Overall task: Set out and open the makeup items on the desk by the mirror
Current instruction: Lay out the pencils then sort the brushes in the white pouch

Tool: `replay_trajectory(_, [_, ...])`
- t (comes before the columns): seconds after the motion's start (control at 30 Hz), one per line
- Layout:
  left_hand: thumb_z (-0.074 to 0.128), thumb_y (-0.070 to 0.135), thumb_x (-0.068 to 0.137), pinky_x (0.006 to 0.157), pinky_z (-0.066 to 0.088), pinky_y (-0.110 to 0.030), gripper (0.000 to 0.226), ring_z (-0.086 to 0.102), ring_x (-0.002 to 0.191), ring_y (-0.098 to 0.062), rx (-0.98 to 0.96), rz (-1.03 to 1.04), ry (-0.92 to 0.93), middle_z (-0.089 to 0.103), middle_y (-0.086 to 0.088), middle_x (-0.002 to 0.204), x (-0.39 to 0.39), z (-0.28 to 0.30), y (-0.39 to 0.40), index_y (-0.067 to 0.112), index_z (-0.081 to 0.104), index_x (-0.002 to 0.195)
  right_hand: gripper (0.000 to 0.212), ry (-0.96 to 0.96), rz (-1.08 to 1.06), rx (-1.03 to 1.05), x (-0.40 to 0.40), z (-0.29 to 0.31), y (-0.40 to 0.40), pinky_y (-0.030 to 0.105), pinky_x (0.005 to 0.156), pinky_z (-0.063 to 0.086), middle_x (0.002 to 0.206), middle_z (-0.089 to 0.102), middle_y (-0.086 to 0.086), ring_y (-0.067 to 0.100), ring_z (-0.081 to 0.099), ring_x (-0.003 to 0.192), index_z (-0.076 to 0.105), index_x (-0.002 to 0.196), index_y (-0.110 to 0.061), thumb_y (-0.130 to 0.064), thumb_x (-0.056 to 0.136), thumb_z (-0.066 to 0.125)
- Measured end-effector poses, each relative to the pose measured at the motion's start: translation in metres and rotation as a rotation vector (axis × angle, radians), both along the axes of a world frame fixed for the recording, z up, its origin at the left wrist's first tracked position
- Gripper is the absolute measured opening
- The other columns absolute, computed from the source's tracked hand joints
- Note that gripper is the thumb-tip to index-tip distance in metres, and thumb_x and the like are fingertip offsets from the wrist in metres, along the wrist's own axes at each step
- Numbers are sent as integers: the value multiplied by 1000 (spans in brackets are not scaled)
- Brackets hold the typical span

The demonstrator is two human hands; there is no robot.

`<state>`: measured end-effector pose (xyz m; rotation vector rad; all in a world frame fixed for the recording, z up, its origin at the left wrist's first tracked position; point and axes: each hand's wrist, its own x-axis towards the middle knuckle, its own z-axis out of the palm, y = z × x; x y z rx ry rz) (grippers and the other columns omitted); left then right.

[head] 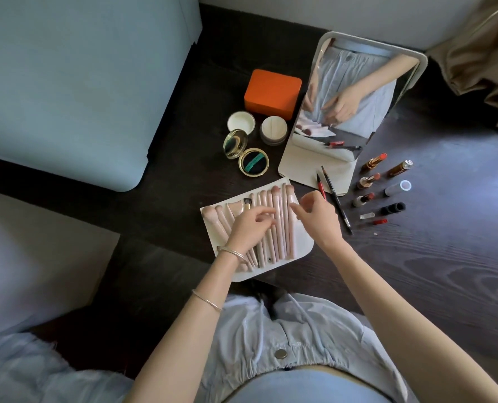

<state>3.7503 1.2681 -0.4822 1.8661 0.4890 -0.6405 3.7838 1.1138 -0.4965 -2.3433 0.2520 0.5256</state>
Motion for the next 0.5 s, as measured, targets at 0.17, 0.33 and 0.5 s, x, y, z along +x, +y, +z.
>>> replay_trajectory(0.17, [60,13,90,84,46,-17,29,59,104,-5,-17,129,-74,64,3,112,-12,15,37,20,63,118,29,-107,-66,197,-12,26,-6,15,73,43,99,60,-3,10,57,89,58,111,-9,-27,88,63])
replay_trajectory(0.33, [60,9,90,79,47,-16,34,59,102,-4,-47,137,-97,63,1,114,-28,25,65,17,61,123,29,-128,-172,270,-35,35,-2,20,80,48,102,62,0,12,60,92,58,111,-9,-25,88,65])
replay_trajectory(0.5, [60,10,88,92,50,-27,30,60,108,-9,-69,95,-97,63,-1,115,-43,23,83,24,63,114,26,-178,-257,285,-63,37,11,13,75,45,103,62,-1,10,60,91,58,110,-9,-23,88,65])
